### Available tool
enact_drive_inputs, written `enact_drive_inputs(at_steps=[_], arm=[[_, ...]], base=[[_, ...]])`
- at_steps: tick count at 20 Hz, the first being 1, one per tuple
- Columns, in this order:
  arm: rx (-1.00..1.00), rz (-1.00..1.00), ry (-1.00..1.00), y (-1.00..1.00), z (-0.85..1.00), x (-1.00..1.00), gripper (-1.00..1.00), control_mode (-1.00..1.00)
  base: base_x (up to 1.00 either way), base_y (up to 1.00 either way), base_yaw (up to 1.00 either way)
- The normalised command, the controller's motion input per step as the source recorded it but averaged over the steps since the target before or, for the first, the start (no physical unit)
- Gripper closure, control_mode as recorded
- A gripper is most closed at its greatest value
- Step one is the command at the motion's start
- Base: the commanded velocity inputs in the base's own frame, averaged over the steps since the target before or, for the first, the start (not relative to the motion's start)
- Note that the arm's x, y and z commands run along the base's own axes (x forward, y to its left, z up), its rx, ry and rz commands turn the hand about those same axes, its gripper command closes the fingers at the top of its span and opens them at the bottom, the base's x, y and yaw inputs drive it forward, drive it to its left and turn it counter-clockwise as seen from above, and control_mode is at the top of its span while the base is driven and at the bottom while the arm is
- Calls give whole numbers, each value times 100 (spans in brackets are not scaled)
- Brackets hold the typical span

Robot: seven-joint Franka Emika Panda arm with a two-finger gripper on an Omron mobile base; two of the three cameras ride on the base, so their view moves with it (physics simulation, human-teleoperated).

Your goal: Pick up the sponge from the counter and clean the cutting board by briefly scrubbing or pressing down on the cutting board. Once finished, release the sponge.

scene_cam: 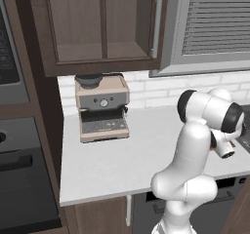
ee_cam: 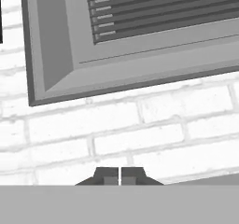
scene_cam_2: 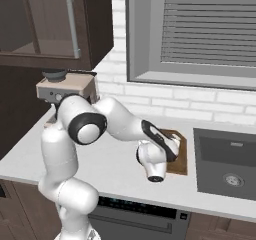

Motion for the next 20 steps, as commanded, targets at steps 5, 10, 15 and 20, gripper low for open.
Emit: enact_drive_inputs(at_steps=[5,10,15,20], arm=[[15,0,-24,-3,100,-62,100,-100],[5,0,-10,-19,100,-79,100,-100],[-12,0,-19,-14,100,-74,100,-100],[-19,1,-3,-2,100,-88,100,-100]], base=[[0,0,0],[0,0,0],[0,0,0],[0,0,0]])
